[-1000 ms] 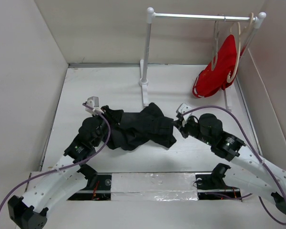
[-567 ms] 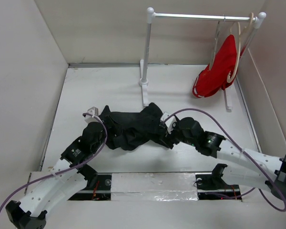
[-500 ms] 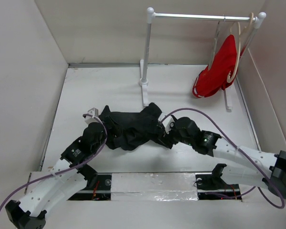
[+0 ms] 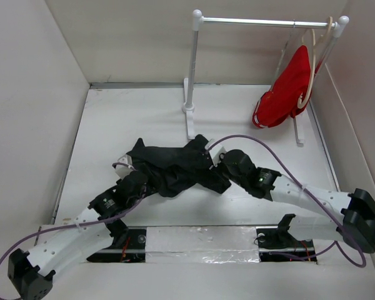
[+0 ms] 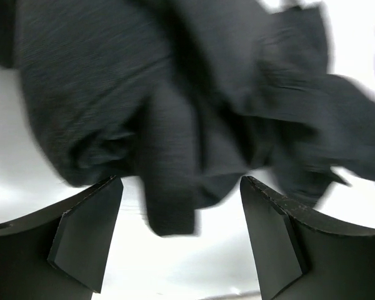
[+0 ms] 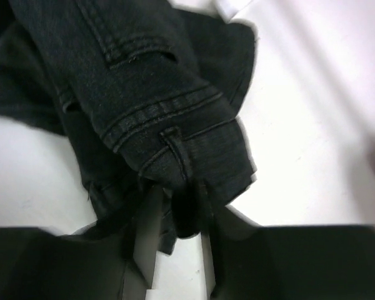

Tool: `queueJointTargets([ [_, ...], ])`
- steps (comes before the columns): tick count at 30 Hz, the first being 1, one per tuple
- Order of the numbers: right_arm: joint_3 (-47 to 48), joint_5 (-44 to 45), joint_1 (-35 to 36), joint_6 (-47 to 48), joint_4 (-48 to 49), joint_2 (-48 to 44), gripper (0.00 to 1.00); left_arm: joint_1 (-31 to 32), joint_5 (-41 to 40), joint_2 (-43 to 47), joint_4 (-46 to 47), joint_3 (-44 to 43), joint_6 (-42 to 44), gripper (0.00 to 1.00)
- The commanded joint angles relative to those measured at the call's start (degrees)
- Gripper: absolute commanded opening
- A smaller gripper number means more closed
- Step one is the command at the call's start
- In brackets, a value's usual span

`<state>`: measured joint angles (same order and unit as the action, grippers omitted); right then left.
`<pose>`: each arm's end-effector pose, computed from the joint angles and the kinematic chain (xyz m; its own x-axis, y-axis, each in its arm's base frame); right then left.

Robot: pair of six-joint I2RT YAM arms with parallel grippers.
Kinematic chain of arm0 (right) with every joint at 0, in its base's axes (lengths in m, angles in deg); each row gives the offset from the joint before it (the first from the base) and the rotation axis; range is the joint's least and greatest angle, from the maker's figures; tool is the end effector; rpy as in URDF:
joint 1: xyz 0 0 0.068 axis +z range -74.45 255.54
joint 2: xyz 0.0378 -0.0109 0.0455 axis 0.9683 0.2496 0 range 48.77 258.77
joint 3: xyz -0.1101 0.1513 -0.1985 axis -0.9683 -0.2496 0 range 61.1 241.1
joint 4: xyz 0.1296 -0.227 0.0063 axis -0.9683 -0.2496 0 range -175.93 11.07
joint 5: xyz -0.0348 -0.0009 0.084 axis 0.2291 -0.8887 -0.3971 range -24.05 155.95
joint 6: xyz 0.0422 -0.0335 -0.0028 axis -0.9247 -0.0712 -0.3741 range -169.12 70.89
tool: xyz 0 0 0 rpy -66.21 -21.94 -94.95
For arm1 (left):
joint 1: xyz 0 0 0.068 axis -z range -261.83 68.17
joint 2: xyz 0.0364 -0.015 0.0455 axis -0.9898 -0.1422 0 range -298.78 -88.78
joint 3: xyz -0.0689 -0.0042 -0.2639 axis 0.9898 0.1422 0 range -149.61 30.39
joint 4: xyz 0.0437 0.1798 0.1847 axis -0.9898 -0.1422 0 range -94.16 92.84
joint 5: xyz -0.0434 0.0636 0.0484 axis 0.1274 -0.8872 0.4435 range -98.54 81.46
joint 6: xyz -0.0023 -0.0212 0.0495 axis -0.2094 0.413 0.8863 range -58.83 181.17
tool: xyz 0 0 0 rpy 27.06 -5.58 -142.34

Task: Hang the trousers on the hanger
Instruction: Flatten out the trousers at the center of the board.

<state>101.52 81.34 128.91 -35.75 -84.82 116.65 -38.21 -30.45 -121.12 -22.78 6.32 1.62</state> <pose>0.1605 0.1999 0.2388 -0.1710 -0.6033 -0.7790 -0.6997 0.6310 -0.3351 0.1083 -0.0849 0.2191 -0.5630 -0.5683 -0.6000 -0.1374 0.7803 -0.6102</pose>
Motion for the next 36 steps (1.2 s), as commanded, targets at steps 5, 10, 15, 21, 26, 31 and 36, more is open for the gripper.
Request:
queueJointTargets([
  [5,1.41,9.29,0.07,-3.34,2.58,-5.8,0.0,0.33,-8.41,-4.83,6.46,1.05,-0.05,0.69],
  [10,2.46,13.34,0.07,-3.79,-3.49,-19.15,0.0,0.33,-7.97,-6.42,15.49,3.33,3.21,0.13],
  [15,11.41,13.43,0.07,-4.66,-16.06,-26.28,0.0,0.33,-13.58,-4.41,16.93,-5.61,9.53,0.0],
  [21,27.12,9.48,2.97,-4.49,-29.43,-31.31,0.0,0.33,-17.9,1.99,13.33,-15.82,15.07,0.0],
  [26,33.49,15.33,2.97,-7.82,-35.59,-34.91,0.0,0.33,-18.52,7.63,9.02,-17.23,15.51,0.0],
  [31,29.28,32.74,0.54,-9.49,-35.42,-28.52,0.0,0.33,-9.4,4.93,13.03,-15.48,19.73,0.0],
  [36,22.7,23.92,-20.36,-6.69,-25.51,-17.09,0.0,0.33,13.96,-5.35,24.37,-13.29,23.34,0.09],
])
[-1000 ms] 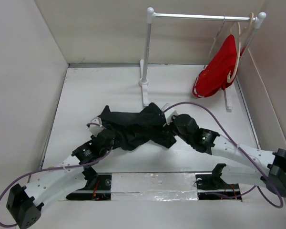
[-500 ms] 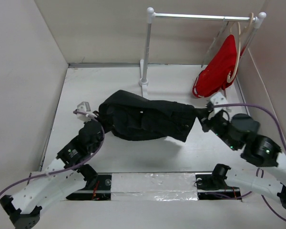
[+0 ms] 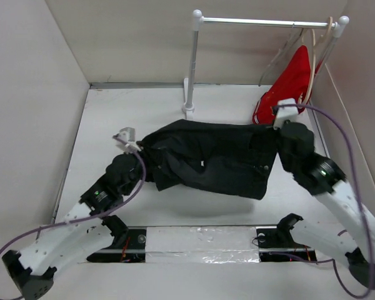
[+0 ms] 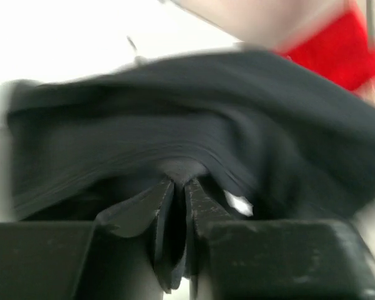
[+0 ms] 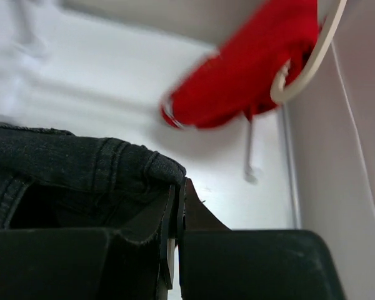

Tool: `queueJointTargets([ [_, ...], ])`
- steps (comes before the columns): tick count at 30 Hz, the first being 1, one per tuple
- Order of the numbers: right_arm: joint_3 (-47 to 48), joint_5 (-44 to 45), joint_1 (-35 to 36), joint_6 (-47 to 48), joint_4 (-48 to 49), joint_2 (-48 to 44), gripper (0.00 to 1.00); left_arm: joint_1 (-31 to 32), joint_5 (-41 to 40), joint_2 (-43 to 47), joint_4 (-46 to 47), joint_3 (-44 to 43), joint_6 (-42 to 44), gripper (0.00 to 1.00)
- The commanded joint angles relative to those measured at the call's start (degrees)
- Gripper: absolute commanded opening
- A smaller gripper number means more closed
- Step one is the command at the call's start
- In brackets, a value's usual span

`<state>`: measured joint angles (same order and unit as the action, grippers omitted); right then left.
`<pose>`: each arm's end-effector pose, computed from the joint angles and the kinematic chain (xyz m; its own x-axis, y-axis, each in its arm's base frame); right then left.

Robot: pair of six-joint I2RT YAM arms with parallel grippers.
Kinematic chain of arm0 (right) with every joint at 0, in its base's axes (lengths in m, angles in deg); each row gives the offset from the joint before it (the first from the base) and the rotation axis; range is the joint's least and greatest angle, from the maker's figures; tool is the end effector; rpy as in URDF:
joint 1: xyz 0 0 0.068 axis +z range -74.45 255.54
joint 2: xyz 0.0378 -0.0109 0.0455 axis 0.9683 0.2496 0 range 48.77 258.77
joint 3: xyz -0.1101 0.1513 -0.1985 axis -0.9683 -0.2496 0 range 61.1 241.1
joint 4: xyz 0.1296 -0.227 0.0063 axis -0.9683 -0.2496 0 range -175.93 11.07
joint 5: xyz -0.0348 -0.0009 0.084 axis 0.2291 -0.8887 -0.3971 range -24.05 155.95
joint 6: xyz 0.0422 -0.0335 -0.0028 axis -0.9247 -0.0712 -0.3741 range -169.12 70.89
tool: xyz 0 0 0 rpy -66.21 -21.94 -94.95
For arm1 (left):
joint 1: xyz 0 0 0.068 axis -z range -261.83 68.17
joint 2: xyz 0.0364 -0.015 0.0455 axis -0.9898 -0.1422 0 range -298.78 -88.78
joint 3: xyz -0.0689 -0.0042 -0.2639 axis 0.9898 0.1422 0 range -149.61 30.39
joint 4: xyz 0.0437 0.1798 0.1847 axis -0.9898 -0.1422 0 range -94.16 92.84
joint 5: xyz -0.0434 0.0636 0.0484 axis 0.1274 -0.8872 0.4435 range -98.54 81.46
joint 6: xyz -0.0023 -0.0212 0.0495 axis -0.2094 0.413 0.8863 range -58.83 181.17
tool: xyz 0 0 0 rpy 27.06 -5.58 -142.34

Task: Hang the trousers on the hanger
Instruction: Flatten out the trousers at the center of the board.

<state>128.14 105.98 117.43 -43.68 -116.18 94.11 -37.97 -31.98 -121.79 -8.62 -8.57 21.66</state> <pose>0.1176 0.0747 0.4205 -0.1940 -0.2713 -0.9427 -0.0684 0.9624 -0.2629 0.1125 -0.0884 0.3321 -0.2762 -0.5441 -0.7922 0.2261 0.7644 -0.6038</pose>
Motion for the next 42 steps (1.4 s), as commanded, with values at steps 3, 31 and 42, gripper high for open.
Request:
queueJointTargets([
  [3,-11.03,-13.03,-24.63,2.48,16.48,9.67,0.0,0.09,31.76,-12.67,25.4,8.88,-2.92,0.26],
  [31,-22.58,-36.5,16.29,3.09,38.38,21.44,0.61,-25.46,12.62,-8.12,23.92,25.67,-13.4,0.74],
  [42,-20.2,-33.98,19.72,3.09,42.44,33.75,0.72,-36.3,32.05,-26.57,45.99,28.15,-10.5,0.69],
])
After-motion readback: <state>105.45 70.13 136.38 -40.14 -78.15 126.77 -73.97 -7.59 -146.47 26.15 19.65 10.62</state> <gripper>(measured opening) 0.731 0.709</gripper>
